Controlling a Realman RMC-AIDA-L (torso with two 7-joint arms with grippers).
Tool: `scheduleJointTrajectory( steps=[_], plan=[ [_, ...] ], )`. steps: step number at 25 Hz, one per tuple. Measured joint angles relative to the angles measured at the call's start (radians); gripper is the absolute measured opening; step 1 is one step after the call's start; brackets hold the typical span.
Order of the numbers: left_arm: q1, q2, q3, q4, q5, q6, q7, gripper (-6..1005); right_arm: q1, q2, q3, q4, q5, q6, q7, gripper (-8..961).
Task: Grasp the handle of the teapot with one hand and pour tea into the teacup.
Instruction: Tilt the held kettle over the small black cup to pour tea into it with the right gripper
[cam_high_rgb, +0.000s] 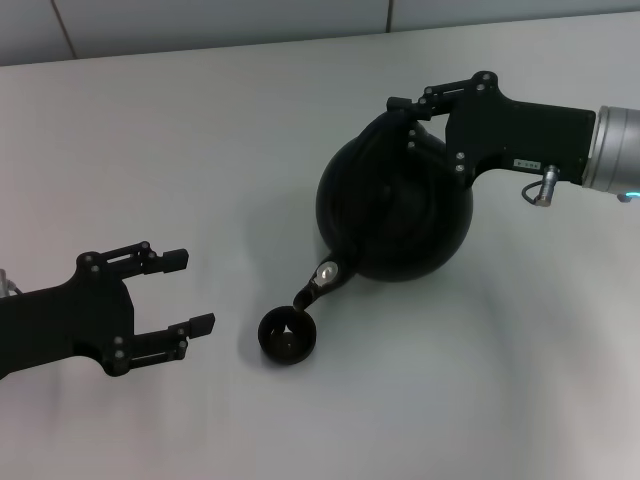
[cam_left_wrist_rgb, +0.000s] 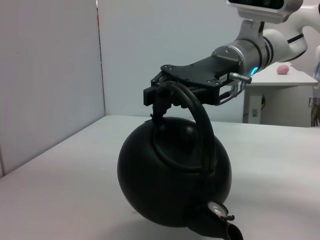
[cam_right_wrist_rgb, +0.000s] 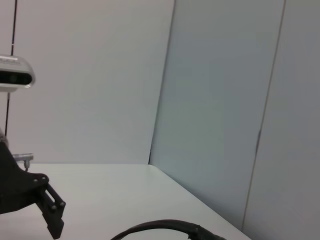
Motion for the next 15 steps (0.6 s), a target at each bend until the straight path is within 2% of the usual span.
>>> scheduleJointTrajectory(
  steps=[9,15],
  plan=[
    [-0.003,0.002,-0.006,-0.003,0.0,-0.004,0.0,736,-0.001,0.002,-0.074,-0.043,0.004,0.025,-0.004,165],
    [-0.004,0.002,-0.008,-0.005,0.0,-0.004,0.0,736,0.002,0.003,-0.088,-0.055,0.005,0.035,-0.004,155]
  ],
)
